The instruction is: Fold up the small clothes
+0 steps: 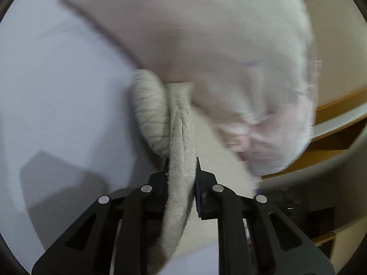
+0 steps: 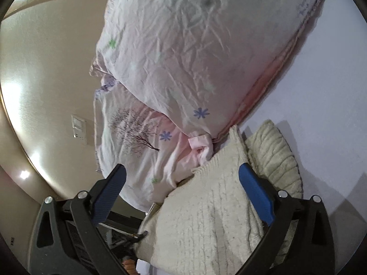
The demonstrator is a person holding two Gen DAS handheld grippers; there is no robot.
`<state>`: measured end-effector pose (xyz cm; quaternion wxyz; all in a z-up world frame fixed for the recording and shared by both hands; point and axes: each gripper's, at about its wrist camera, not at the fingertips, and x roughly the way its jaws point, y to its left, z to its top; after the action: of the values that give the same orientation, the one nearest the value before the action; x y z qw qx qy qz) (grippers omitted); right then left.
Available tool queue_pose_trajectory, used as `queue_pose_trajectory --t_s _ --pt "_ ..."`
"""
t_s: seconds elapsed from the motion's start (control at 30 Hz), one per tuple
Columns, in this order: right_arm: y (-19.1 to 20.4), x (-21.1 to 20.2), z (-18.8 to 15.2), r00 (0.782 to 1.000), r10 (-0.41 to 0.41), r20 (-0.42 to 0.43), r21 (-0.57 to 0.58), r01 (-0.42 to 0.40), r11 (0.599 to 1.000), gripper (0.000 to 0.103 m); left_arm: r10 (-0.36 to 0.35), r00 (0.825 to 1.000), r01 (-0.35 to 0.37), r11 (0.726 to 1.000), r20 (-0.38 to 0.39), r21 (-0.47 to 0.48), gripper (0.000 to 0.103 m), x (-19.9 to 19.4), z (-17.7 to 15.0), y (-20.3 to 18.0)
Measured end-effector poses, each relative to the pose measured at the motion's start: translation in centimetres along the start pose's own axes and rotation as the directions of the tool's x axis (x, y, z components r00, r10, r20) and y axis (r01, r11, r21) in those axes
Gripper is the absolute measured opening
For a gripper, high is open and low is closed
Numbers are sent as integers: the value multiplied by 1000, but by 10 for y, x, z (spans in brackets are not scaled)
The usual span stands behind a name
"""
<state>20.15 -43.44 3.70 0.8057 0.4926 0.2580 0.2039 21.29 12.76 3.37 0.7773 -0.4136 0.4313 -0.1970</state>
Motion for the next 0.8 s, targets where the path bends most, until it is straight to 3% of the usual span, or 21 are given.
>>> queue_pose_trajectory --t_s 0.1,0.2,0.27,0.33,0.37,0.4,0.47,0.5,0.53,0.57,0.6,0.63,0.67,0.7,0.73,0.8 --pt "9 -10 6 1000 -10 27 -51 12 999 98 -126 992 125 989 4 81 16 13 -8 -68" --pt "16 -22 11 995 -58 75 -103 66 992 98 -268 961 275 951 -64 142 16 63 -29 -136" --pt "18 -29 16 987 -115 110 -139 130 982 98 -278 951 298 941 -135 163 17 114 -49 -166" --pt "16 -37 21 976 -168 139 -153 189 970 98 -184 935 249 950 -303 189 18 188 -81 -190" --pt "13 -42 25 970 -190 150 -147 212 966 98 -161 914 244 951 -373 188 18 209 -91 -194" --pt "11 -44 26 968 -197 153 -140 219 966 98 -183 877 279 947 -445 161 18 230 -102 -197" --pt "8 -47 30 967 -211 142 -126 229 965 98 -310 805 401 913 -507 79 18 237 -111 -203" --pt "7 -47 31 970 -208 124 -124 224 967 98 -344 801 439 894 -490 90 20 228 -110 -206" --pt "7 -45 32 973 -207 98 -124 218 968 99 -361 814 461 878 -455 128 33 214 -105 -210" --pt "7 -40 32 977 -209 52 -125 214 969 100 -359 851 455 868 -384 198 42 192 -97 -209" --pt "7 -36 32 977 -210 24 -128 212 969 101 -336 888 418 873 -314 249 61 174 -90 -206" --pt "8 -30 30 977 -213 -12 -137 209 968 101 -253 945 309 896 -206 318 70 153 -81 -197" --pt "10 -22 28 971 -231 -56 -159 220 963 101 -186 972 227 908 -146 351 70 146 -77 -193" --pt "11 -15 24 963 -256 -87 -184 237 954 101 -105 990 132 914 -89 385 70 138 -73 -182" --pt "13 -9 21 956 -272 -110 -206 246 947 99 -20 998 40 915 -55 401 71 135 -72 -172" --pt "20 7 9 929 -328 -172 -285 272 919 90 72 996 -48 920 -47 390 71 135 -70 -151"
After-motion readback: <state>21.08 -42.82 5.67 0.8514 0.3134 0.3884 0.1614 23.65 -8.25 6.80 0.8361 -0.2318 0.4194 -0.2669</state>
